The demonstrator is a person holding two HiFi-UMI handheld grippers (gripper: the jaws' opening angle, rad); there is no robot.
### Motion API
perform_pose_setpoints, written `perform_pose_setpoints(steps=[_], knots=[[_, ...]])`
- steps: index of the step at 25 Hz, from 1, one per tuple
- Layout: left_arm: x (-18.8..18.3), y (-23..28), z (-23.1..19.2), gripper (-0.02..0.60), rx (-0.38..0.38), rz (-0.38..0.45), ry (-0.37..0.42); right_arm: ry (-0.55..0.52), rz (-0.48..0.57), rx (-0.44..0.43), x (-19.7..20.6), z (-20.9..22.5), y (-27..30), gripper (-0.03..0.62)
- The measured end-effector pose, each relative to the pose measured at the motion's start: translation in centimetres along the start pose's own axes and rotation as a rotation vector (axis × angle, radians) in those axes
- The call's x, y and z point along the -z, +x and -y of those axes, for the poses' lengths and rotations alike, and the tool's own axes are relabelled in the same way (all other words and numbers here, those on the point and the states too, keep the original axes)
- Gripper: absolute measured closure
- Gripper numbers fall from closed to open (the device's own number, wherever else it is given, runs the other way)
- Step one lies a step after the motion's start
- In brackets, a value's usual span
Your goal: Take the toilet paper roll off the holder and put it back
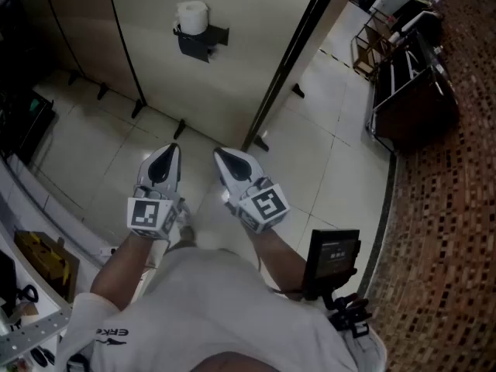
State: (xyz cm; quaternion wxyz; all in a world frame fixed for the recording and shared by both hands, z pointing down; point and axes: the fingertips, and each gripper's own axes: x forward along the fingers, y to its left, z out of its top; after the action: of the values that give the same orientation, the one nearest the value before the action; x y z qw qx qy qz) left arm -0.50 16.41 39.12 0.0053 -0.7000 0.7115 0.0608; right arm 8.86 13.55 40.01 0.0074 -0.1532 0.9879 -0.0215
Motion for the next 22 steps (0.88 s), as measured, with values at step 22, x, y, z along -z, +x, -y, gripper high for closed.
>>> perform_pose_setpoints(steps=[22], knots=[[-1.1, 14.2, -19.1, 0.578, 0.038, 0.010, -0.036, -0.040, -0.034, 0.085, -2.4, 8.3, 22.6, 0.580]])
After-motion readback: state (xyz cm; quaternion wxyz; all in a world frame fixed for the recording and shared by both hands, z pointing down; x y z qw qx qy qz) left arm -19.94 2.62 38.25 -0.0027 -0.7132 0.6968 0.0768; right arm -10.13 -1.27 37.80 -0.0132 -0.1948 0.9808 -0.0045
